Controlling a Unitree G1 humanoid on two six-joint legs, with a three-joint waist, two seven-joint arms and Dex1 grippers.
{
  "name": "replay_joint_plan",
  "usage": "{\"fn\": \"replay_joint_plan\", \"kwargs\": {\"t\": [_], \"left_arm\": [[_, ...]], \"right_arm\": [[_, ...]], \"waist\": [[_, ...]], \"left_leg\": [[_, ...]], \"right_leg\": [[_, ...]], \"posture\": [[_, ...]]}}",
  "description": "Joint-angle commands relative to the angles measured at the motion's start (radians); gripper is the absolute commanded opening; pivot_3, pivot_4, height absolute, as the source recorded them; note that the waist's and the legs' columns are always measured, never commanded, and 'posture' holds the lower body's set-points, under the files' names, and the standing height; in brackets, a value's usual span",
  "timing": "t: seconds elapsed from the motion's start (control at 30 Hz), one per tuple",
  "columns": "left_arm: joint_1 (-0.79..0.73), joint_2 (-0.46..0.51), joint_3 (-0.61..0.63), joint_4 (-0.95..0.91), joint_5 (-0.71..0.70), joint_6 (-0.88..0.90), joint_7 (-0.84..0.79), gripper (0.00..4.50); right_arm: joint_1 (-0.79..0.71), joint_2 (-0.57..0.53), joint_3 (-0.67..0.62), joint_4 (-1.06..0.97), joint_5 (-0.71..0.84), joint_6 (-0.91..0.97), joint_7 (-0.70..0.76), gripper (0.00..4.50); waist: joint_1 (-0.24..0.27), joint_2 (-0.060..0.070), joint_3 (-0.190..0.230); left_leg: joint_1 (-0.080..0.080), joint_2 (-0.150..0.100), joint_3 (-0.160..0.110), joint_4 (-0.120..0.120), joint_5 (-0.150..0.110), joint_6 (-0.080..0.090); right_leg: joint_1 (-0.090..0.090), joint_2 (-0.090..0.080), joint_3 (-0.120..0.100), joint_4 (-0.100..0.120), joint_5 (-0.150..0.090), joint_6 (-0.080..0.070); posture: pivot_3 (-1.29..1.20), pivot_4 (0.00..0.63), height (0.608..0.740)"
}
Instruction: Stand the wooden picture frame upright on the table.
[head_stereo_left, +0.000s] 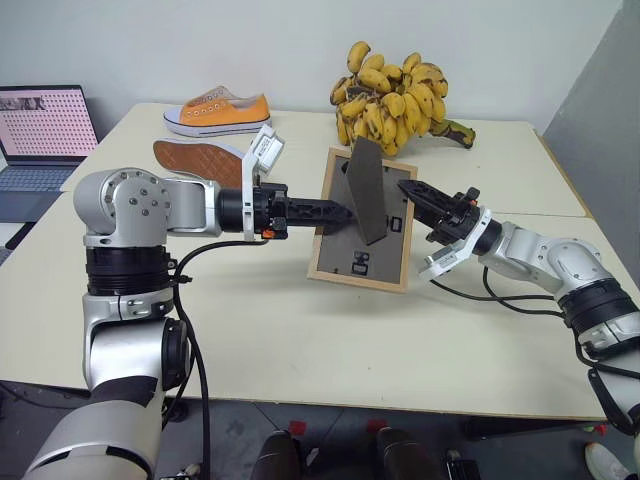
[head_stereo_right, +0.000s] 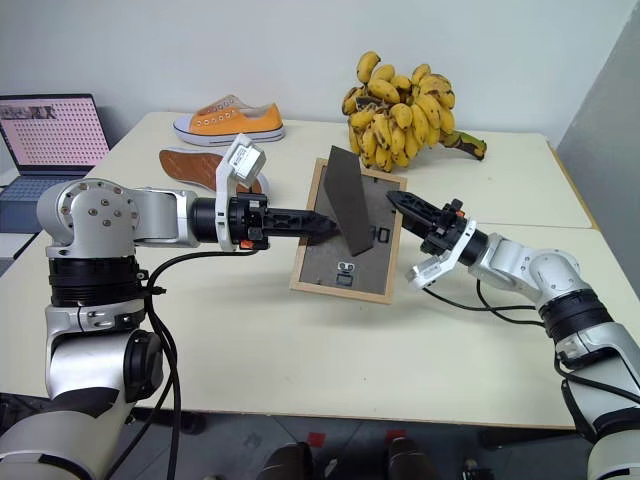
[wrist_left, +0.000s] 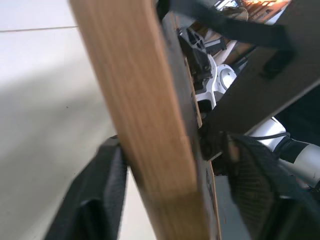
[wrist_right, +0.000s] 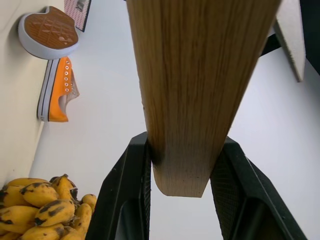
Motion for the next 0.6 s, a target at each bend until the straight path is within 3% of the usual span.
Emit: {"fn": "replay_joint_plan", "kwargs": {"t": [0.03,0.23,0.3,0.43,0.53,0.6], "left_arm": [[-0.026,0.034,0.013,-0.06,-0.016,-0.061,-0.023,3.52],[0.004,0.105,0.076,-0.133,-0.021,-0.162,-0.02,3.52],[0.101,0.184,0.191,-0.283,-0.047,-0.244,-0.051,3.52],[0.344,0.261,0.443,-0.524,-0.129,-0.24,-0.005,3.52],[0.53,0.246,0.563,-0.68,-0.198,-0.211,0.05,3.52],[0.682,0.244,0.615,-0.794,-0.224,-0.226,0.06,3.52]], "right_arm": [[-0.04,0.002,-0.002,0.004,0.008,0.004,-0.002,1.44],[-0.064,0.023,0.014,0.047,0.021,-0.015,0.002,1.44],[-0.074,0.061,0.009,0.106,0.103,-0.05,0.069,1.44],[-0.05,0.195,-0.037,0.255,0.571,-0.135,0.461,1.44],[0.064,0.314,-0.085,0.102,1.136,0.168,1.009,1.44],[0.133,0.356,-0.118,-0.065,1.42,0.461,1.264,1.44]], "waist": [[-0.001,0.0,0.0],[-0.004,0.0,0.0],[-0.01,0.0,0.0],[-0.031,-0.001,0.0],[-0.038,-0.003,0.001],[-0.032,-0.004,0.001]], "left_leg": [[0.0,0.0,0.0,0.0,0.0,0.0],[0.0,0.0,0.0,0.0,0.0,0.0],[0.0,0.0,0.0,0.0,0.0,0.0],[0.002,0.002,0.003,-0.001,0.0,0.0],[0.006,0.001,0.001,-0.002,-0.001,0.002],[0.012,0.001,-0.001,-0.002,-0.002,0.004]], "right_leg": [[0.0,0.0,0.0,0.0,0.0,0.0],[0.0,0.0,0.0,0.0,0.0,0.0],[0.0,0.0,0.0,0.0,0.0,0.0],[0.0,0.0,0.002,-0.001,0.0,0.0],[0.007,-0.001,0.001,-0.003,0.0,0.0],[0.016,-0.001,-0.001,-0.004,0.0,0.0]], "posture": [[0.0,0.15,0.74],[0.0,0.15,0.74],[0.0,0.15,0.74],[0.0,0.15,0.74],[0.0,0.15,0.74],[0.0,0.15,0.74]]}}
